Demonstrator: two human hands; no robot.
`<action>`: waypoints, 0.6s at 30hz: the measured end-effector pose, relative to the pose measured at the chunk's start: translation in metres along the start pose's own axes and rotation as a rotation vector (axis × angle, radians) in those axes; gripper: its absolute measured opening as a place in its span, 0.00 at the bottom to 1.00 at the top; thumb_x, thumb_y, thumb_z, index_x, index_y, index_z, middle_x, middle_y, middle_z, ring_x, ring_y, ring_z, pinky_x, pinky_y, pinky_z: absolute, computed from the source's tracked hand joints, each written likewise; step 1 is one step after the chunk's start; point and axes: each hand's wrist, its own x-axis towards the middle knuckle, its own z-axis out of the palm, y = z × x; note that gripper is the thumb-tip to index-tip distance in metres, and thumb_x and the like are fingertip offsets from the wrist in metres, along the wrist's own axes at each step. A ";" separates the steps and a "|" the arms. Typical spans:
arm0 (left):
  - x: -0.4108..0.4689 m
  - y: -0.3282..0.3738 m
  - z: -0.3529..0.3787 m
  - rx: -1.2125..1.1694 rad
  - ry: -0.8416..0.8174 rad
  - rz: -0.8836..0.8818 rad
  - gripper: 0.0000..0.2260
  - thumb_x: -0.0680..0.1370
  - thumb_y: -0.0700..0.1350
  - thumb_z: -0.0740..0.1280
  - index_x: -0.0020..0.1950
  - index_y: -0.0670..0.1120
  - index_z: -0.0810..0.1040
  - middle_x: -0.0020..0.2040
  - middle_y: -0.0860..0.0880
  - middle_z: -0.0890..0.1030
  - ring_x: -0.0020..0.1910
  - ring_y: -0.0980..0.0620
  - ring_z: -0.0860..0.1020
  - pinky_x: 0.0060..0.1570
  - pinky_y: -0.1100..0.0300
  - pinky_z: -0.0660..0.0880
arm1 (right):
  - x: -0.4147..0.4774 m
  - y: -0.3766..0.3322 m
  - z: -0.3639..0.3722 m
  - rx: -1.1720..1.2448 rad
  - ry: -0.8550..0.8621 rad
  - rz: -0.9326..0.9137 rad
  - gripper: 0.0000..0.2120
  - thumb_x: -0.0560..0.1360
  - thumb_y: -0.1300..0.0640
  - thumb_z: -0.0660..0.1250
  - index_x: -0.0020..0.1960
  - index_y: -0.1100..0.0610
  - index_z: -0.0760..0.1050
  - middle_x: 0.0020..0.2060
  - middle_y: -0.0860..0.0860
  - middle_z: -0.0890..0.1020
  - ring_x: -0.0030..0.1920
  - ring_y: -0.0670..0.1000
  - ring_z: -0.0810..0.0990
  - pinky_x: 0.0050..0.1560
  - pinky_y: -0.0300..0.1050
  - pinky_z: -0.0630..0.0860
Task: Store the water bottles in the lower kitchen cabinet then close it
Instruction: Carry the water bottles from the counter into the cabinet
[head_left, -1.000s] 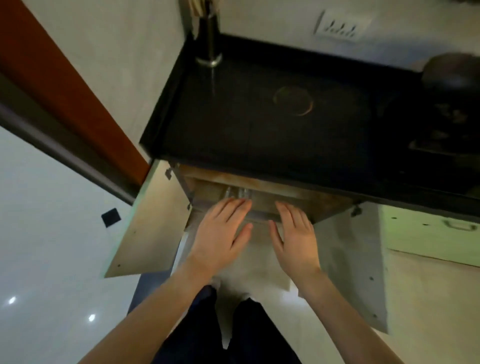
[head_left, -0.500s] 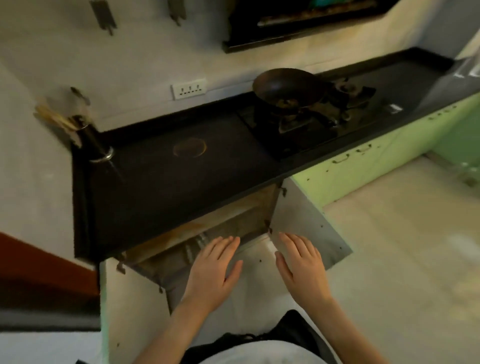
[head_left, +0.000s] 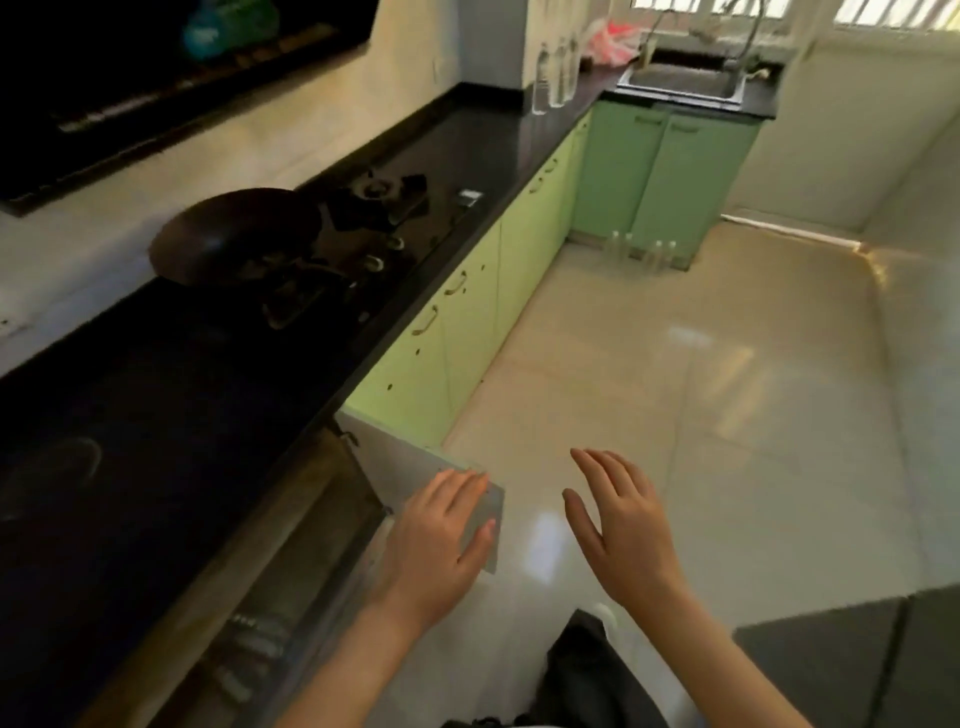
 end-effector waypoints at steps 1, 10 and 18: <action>0.015 0.009 0.014 -0.009 -0.015 0.005 0.22 0.80 0.54 0.57 0.68 0.45 0.76 0.65 0.47 0.79 0.66 0.47 0.74 0.67 0.55 0.68 | 0.004 0.020 -0.002 -0.007 -0.005 0.021 0.24 0.80 0.46 0.57 0.68 0.59 0.75 0.62 0.54 0.80 0.63 0.58 0.76 0.61 0.56 0.75; 0.183 0.116 0.110 -0.054 -0.100 0.028 0.23 0.80 0.56 0.55 0.69 0.46 0.75 0.65 0.49 0.78 0.65 0.50 0.75 0.65 0.52 0.72 | 0.082 0.190 -0.057 -0.018 -0.017 0.164 0.23 0.80 0.46 0.56 0.66 0.59 0.76 0.60 0.54 0.81 0.60 0.57 0.78 0.59 0.54 0.77; 0.335 0.170 0.142 -0.084 -0.074 0.145 0.22 0.80 0.54 0.56 0.67 0.44 0.77 0.62 0.48 0.79 0.62 0.48 0.76 0.63 0.52 0.73 | 0.158 0.294 -0.098 -0.014 0.089 0.244 0.23 0.80 0.47 0.57 0.66 0.60 0.76 0.59 0.53 0.81 0.60 0.54 0.78 0.59 0.51 0.76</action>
